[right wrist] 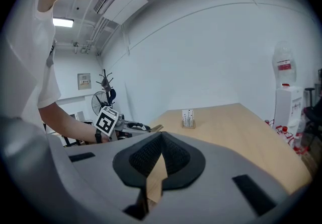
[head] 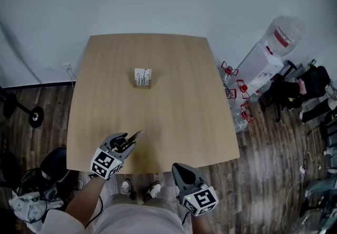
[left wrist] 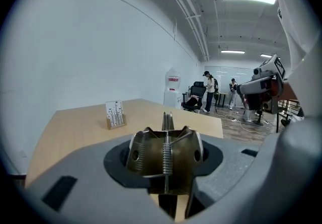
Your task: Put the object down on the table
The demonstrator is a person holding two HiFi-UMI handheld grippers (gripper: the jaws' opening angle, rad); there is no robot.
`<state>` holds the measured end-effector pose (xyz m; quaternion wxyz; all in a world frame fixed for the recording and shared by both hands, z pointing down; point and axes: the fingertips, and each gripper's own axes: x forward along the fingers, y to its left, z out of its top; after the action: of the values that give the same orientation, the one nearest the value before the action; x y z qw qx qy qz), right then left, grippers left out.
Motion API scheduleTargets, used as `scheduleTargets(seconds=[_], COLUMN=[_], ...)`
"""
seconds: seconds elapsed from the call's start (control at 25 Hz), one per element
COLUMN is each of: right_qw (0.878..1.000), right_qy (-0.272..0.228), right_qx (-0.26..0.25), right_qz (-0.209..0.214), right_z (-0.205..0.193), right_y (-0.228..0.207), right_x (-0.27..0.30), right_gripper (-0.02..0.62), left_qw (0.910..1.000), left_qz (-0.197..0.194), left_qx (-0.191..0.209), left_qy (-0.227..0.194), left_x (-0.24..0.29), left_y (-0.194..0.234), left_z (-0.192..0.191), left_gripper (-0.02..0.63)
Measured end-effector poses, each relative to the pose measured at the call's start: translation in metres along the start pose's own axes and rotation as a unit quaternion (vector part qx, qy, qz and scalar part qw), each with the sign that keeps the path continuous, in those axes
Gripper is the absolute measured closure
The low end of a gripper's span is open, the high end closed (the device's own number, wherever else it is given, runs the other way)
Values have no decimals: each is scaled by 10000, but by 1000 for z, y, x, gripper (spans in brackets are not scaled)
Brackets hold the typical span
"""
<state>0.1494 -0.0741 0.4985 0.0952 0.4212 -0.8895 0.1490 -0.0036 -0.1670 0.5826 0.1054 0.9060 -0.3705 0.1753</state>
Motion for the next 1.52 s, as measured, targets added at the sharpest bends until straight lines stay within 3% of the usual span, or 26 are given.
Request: scheduleTargets(seconds=[0.36, 1.08, 1.52], right_qw=[9998, 9991, 9992], right_qy=[-6, 356, 382], right_qx=[-105, -64, -37], right_qz=[168, 242, 130], right_z=[8, -12, -16], right_y=[-8, -8, -4], right_x=[-12, -11, -14], right_gripper=[597, 597, 597], left_qw=[9980, 9935, 9830], left_qz=[-207, -339, -1118], left_qx=[38, -467, -308], left_qy=[592, 981, 1424], left_x=[35, 77, 96], left_y=[-19, -6, -24], left_z=[-31, -60, -71], left_gripper=[415, 414, 414])
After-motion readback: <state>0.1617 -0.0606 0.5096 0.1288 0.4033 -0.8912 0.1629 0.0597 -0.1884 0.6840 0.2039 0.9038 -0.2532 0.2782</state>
